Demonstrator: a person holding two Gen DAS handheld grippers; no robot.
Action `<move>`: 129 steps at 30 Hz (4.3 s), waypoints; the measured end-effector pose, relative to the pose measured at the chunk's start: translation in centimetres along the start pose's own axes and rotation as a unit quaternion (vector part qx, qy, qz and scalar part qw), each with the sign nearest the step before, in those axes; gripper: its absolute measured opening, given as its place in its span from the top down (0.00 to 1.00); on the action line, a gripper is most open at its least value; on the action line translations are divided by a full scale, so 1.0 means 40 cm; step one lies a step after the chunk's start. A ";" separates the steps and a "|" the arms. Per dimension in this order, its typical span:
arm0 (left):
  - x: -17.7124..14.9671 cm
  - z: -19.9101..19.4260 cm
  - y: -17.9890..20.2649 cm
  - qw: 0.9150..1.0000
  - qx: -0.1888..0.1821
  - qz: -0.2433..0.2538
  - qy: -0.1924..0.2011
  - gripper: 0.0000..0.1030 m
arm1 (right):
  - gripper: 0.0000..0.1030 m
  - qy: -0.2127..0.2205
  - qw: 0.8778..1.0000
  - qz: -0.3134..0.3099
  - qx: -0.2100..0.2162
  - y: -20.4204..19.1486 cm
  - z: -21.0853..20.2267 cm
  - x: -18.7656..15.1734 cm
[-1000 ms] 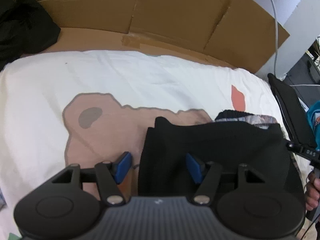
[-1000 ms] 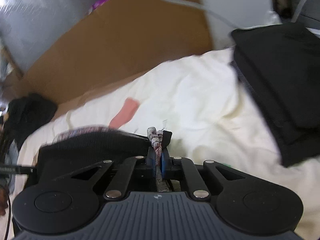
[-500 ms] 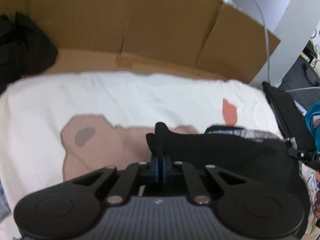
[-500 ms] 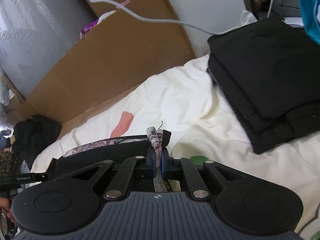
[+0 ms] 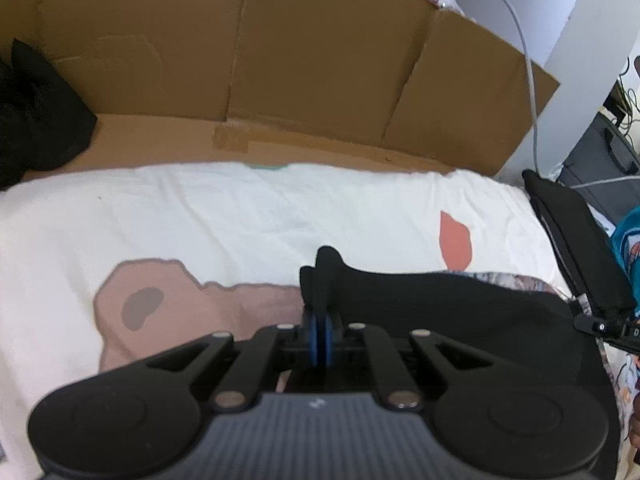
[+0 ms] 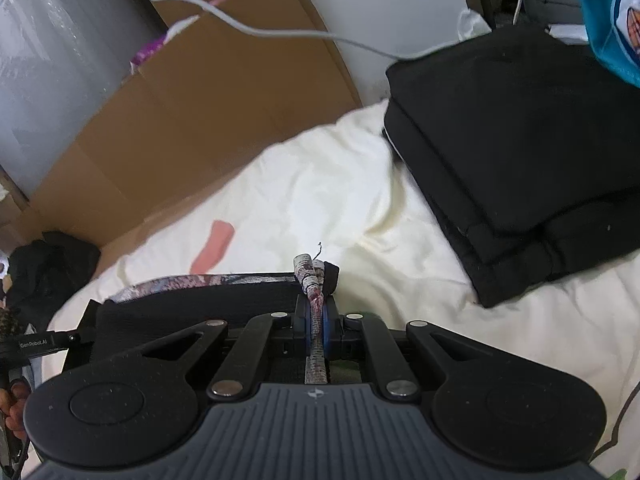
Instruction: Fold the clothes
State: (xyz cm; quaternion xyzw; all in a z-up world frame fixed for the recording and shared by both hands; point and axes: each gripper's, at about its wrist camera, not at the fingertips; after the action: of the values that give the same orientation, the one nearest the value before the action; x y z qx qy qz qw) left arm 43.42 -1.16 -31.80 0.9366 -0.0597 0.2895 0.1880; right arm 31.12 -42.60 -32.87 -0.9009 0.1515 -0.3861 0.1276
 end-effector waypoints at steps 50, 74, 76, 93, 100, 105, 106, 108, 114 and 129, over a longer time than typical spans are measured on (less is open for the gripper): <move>-0.213 -0.304 0.116 0.997 0.004 -0.071 -0.007 0.45 | 0.46 0.019 0.998 0.049 -0.040 -0.081 -0.404 -0.232; -0.275 -0.256 0.050 0.996 0.039 -0.058 -0.050 0.45 | 0.47 -0.035 0.997 -0.004 -0.071 -0.091 -0.251 -0.211; -0.277 -0.264 0.049 0.997 0.041 -0.055 -0.046 0.45 | 0.47 -0.036 0.996 0.010 -0.081 -0.074 -0.254 -0.211; -0.304 -0.317 0.018 0.999 0.015 -0.038 -0.036 0.46 | 0.48 -0.079 0.994 -0.008 -0.081 -0.115 -0.318 -0.256; -0.355 -0.337 -0.011 0.997 0.023 -0.045 -0.054 0.46 | 0.48 -0.112 0.988 -0.039 -0.099 -0.132 -0.333 -0.282; -0.387 -0.331 -0.017 0.997 0.023 -0.046 -0.062 0.46 | 0.48 -0.141 0.983 -0.056 -0.103 -0.139 -0.323 -0.301; -0.392 -0.328 -0.017 0.997 0.023 -0.046 -0.061 0.46 | 0.48 -0.141 0.983 -0.053 -0.105 -0.136 -0.319 -0.301; -0.398 -0.323 -0.017 0.997 0.020 -0.046 -0.059 0.46 | 0.48 -0.135 0.984 -0.052 -0.101 -0.134 -0.312 -0.300; -0.407 -0.297 -0.006 0.997 0.009 -0.044 -0.063 0.47 | 0.48 -0.129 0.986 -0.073 -0.082 -0.151 -0.280 -0.301; -0.385 -0.338 -0.010 0.999 0.021 -0.039 -0.018 0.96 | 0.97 -0.121 0.990 -0.006 -0.067 -0.104 -0.293 -0.298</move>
State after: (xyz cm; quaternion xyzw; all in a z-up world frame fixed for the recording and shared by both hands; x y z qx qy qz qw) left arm 23.75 4.46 -30.33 0.9470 -0.0204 0.2665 0.1779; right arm 15.41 -35.67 -31.40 -0.9486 0.1550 -0.2635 0.0819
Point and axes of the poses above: each gripper's, at about its wrist camera, not at the fingertips, and z roughly the way its jaws point, y to its right, x to its top, and after that the axes turned 8 degrees about -z, right-handed
